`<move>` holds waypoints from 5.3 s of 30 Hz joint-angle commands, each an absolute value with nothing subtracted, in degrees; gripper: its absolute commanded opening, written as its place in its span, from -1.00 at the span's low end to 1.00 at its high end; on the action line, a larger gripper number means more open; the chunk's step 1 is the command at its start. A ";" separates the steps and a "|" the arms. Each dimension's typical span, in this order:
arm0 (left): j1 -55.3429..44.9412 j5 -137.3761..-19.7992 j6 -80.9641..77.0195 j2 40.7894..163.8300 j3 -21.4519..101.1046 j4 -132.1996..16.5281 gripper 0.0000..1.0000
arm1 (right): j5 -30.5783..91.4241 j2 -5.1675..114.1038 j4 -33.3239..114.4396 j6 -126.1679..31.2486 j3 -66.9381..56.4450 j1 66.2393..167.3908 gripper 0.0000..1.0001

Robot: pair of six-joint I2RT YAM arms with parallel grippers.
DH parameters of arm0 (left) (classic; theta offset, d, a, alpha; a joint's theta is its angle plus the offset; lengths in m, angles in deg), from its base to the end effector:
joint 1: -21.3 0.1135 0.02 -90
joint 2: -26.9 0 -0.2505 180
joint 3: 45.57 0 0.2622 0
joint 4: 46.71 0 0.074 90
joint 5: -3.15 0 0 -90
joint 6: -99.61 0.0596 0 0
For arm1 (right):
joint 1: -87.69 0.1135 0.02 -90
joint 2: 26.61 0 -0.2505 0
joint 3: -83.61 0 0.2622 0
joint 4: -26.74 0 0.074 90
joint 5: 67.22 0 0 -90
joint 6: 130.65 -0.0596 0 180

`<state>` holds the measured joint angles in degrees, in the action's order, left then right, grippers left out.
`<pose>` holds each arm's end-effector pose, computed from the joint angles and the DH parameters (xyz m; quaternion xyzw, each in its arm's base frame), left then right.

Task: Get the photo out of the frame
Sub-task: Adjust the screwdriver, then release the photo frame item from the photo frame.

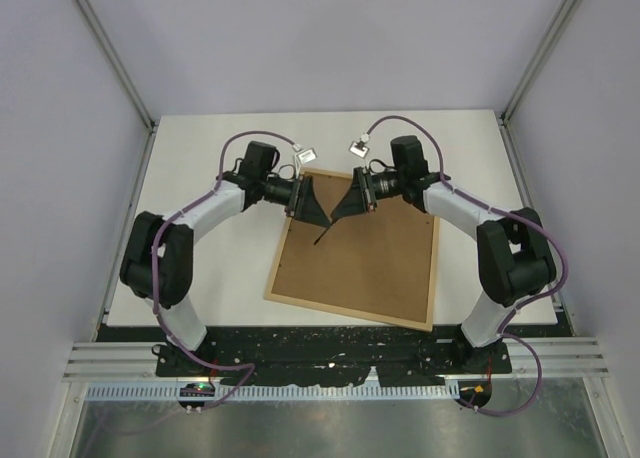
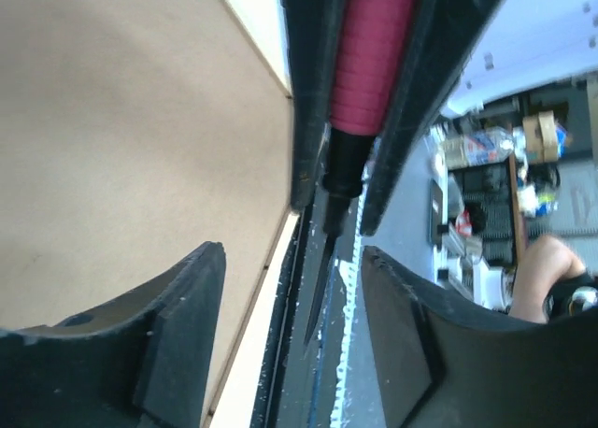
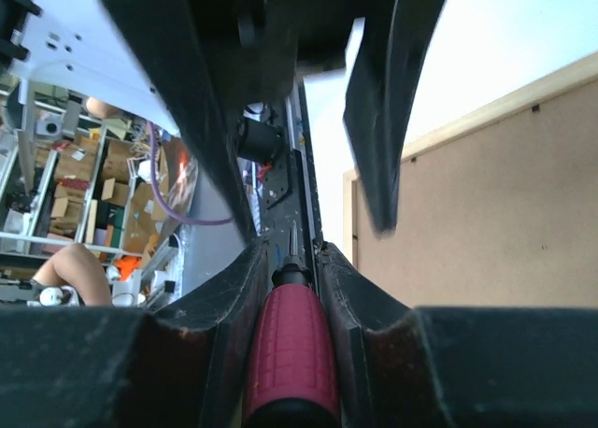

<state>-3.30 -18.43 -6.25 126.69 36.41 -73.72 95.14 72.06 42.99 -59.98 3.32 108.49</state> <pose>0.3227 -0.2087 0.2125 0.2735 0.7449 -0.5969 0.1186 0.3372 0.1889 0.2261 -0.2834 0.7112 0.6197 0.1729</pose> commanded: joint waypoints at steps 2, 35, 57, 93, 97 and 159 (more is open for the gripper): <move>4.85 -27.41 -0.24 122.27 38.85 -80.40 0.50 | 89.50 67.08 26.46 -66.36 11.21 107.03 -0.85; 8.29 -49.67 -0.23 134.30 30.06 -89.21 0.11 | 67.60 94.94 -3.98 -85.91 8.51 111.77 -0.85; 5.04 -56.87 -5.16 135.36 28.92 -88.77 -0.31 | 66.55 91.52 -5.39 -88.37 13.87 113.18 -0.85; 0.20 -65.40 -4.81 137.73 31.82 -92.28 -0.39 | 68.75 90.20 -6.02 -85.75 13.52 110.28 -0.84; 0.20 -65.40 -4.72 137.73 31.91 -92.46 -0.39 | 68.13 89.05 -3.81 -82.84 14.66 110.01 -0.85; 6.45 -56.53 -3.05 136.32 44.36 -95.96 0.11 | 69.89 90.10 22.30 -78.97 -11.26 105.27 -0.85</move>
